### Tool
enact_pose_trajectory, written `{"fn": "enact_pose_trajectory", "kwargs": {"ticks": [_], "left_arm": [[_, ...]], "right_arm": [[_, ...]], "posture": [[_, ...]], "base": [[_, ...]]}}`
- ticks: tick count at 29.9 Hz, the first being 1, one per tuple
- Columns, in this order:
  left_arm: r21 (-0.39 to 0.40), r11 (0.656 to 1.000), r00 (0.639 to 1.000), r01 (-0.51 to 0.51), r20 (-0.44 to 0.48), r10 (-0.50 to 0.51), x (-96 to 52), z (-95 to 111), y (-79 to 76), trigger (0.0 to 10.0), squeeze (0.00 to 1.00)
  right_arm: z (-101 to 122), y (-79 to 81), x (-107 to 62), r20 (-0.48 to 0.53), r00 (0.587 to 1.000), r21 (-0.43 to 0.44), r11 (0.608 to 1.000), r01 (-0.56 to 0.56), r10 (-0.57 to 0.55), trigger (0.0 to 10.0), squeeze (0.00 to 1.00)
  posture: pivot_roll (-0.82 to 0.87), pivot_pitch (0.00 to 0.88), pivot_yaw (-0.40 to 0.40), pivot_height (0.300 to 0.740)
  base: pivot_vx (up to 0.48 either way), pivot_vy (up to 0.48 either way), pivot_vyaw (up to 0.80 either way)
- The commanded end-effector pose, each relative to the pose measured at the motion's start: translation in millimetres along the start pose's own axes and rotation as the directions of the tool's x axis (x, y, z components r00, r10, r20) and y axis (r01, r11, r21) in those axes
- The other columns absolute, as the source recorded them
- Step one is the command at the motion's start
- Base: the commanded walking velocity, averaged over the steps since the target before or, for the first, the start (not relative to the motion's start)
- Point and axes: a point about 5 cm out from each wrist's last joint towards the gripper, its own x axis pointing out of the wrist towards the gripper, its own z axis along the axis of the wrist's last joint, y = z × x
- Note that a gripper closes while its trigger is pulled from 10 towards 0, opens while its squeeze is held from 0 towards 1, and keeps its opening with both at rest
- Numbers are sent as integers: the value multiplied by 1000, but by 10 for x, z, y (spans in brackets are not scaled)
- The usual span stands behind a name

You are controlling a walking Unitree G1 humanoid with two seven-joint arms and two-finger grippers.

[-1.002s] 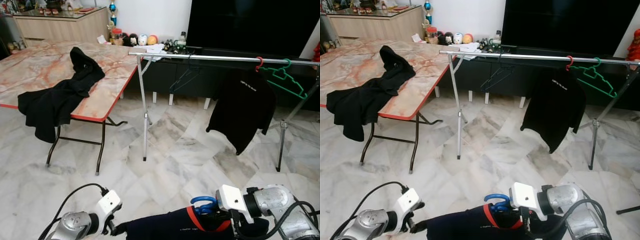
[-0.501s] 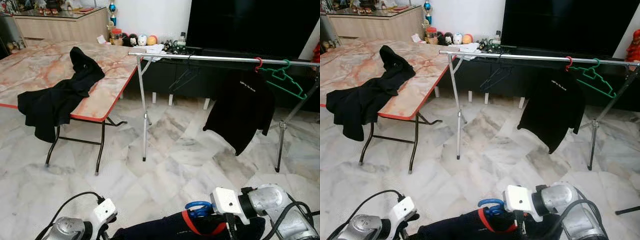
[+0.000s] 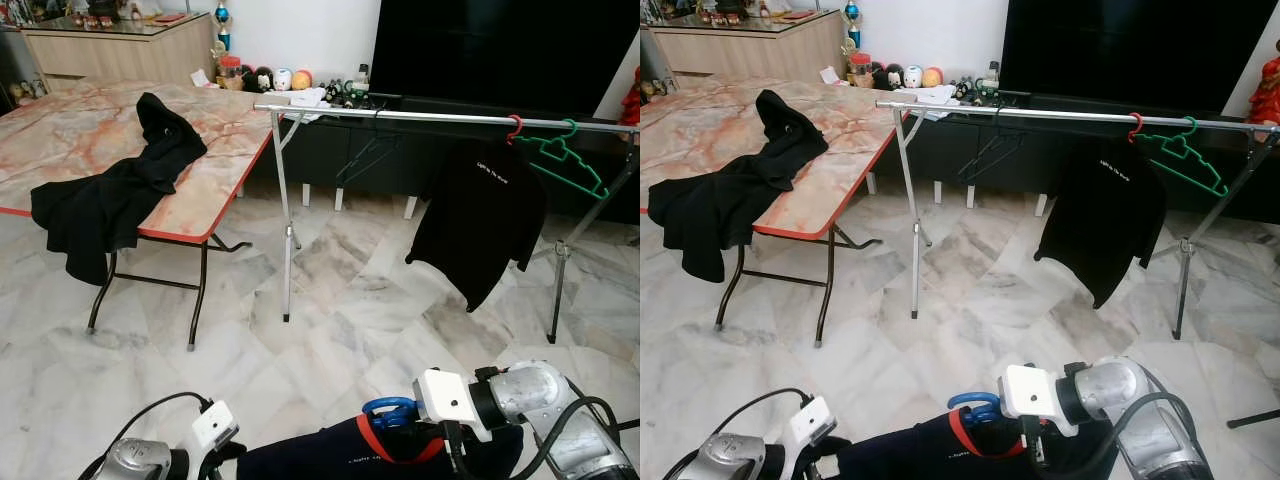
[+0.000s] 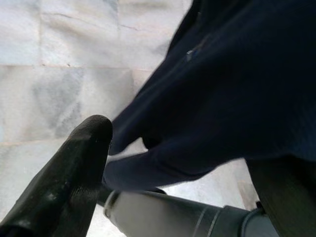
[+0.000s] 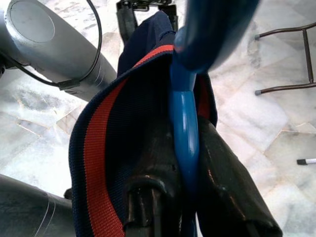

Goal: Hang hanger

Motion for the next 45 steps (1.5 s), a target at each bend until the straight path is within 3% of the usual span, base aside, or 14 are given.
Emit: {"fn": "enact_pose_trajectory", "kwargs": {"ticks": [1,10,11,19,20,21,22,23,24,45], "left_arm": [[3,1000,1000,22,-21,-22,-15,-31,-13,10000,1000],[12,1000,999,-1,50,0,-22,52,4,10000,1000],[16,1000,998,-15,56,15,-22,64,14,10000,0],[17,994,989,-105,105,102,-18,159,81,10000,0],[20,988,984,-154,93,151,-12,164,110,8314,0],[25,986,982,-167,88,164,-11,162,116,3843,0],[28,984,982,-174,86,171,-10,160,118,3843,0],[19,984,981,-175,89,173,-8,157,118,510,0],[9,985,981,-171,94,169,-4,154,112,0,0],[29,985,984,-168,71,166,-48,147,140,0,0]], "right_arm": [[120,-82,-41,12,1000,-65,997,28,-28,10000,0],[173,-153,-74,17,998,-84,995,60,-58,10000,0],[186,-164,-70,21,998,-89,994,66,-64,10000,0],[261,-183,-55,53,996,-102,992,71,-66,10000,0],[263,-185,-56,56,996,-101,992,72,-67,10000,0],[262,-186,-57,57,996,-100,992,73,-67,10000,0],[260,-186,-57,56,996,-100,992,73,-68,10000,0],[256,-187,-59,56,996,-99,992,75,-69,10000,0],[250,-188,-65,55,996,-97,992,77,-72,10000,0],[188,-208,-62,49,996,-69,994,79,-76,10000,0]], "posture": [[21,0,-31,740],[25,0,-29,740],[24,0,-29,740],[23,0,-28,740],[23,0,-29,740],[23,0,-29,740],[21,0,-29,740],[21,0,-29,740],[20,0,-30,740],[27,0,-31,740]], "base": [[0,0,0],[0,0,0],[0,0,0],[0,0,0],[0,0,0],[0,0,0],[0,0,0],[0,0,0],[0,0,0],[0,0,0]]}}
